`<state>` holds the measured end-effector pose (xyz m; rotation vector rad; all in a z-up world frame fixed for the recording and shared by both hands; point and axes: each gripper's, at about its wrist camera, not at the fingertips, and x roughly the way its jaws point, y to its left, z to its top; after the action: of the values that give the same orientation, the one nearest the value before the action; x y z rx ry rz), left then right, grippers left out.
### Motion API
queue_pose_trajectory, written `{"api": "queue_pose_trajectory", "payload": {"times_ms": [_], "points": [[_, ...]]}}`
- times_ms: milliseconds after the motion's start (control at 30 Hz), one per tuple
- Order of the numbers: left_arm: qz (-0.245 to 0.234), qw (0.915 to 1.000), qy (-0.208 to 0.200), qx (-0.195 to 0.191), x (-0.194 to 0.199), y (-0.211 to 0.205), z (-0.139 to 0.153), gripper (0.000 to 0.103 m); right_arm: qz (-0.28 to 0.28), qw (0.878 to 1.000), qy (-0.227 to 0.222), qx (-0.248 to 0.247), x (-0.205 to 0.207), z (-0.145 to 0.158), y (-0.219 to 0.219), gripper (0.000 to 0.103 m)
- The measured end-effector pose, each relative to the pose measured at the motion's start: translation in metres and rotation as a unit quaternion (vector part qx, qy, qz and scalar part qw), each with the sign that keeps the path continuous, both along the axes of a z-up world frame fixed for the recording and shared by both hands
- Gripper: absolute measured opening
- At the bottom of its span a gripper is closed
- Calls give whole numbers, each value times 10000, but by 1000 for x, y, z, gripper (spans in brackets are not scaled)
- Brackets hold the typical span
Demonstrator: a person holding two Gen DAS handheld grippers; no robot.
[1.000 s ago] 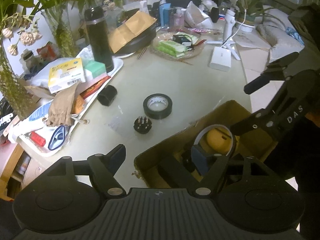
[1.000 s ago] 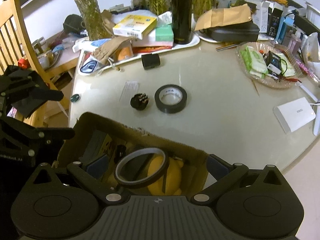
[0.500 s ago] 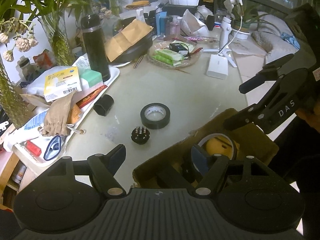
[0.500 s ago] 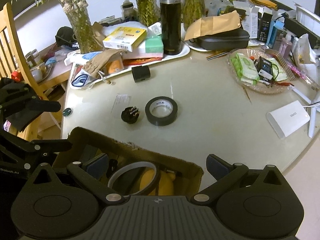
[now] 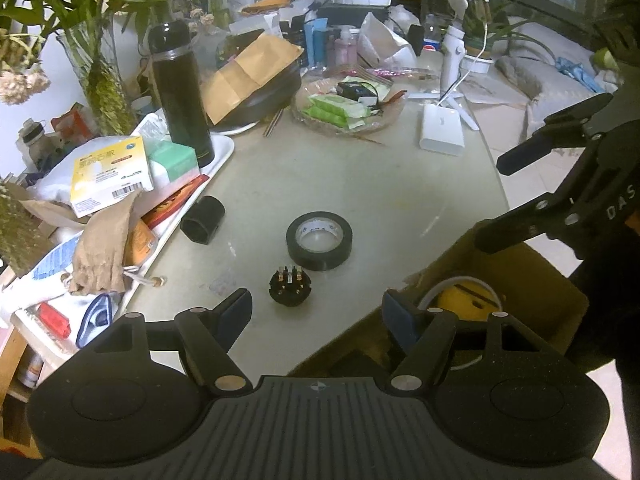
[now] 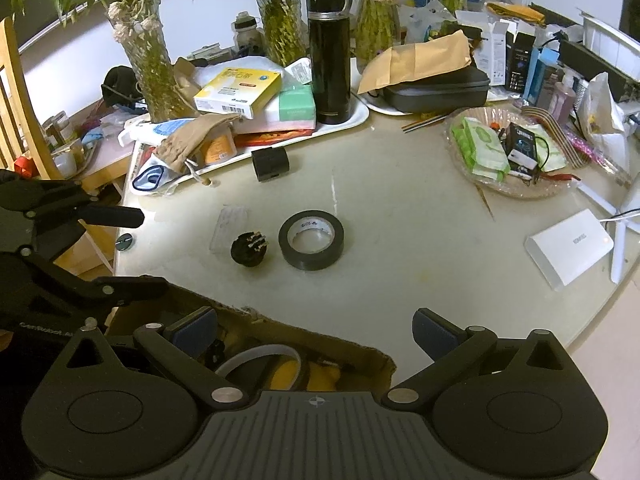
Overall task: Organize rigid objects
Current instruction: 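Withdraw both tools from the box toward the table, then close the left tool on the black round pin connector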
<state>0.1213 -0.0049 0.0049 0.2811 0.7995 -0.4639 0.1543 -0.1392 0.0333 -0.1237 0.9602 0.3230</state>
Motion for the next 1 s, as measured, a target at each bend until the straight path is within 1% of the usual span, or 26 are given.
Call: {"api": "queue_pose_trajectory", "payload": {"times_ms": [133, 433, 500, 733, 800, 1000], "points": [[-54, 9999, 71, 84, 11, -3, -9, 71, -54, 10000, 54, 17, 6, -5, -2, 103], [-106, 9997, 236, 20, 39, -3, -30, 70, -61, 10000, 69, -14, 10, -13, -4, 103], [-148, 9995, 293, 44, 46, -4, -36, 65, -78, 9999, 63, -16, 11, -14, -6, 103], [-169, 9985, 503, 150, 70, -4, -57, 59, -127, 9999, 102, 40, 15, -18, -11, 103], [-194, 9982, 553, 152, 75, -5, -61, 52, -123, 9999, 109, 39, 16, -19, -12, 103], [-262, 9966, 728, 278, 89, -10, -74, 47, -140, 9999, 82, 22, 18, -19, -14, 103]]}}
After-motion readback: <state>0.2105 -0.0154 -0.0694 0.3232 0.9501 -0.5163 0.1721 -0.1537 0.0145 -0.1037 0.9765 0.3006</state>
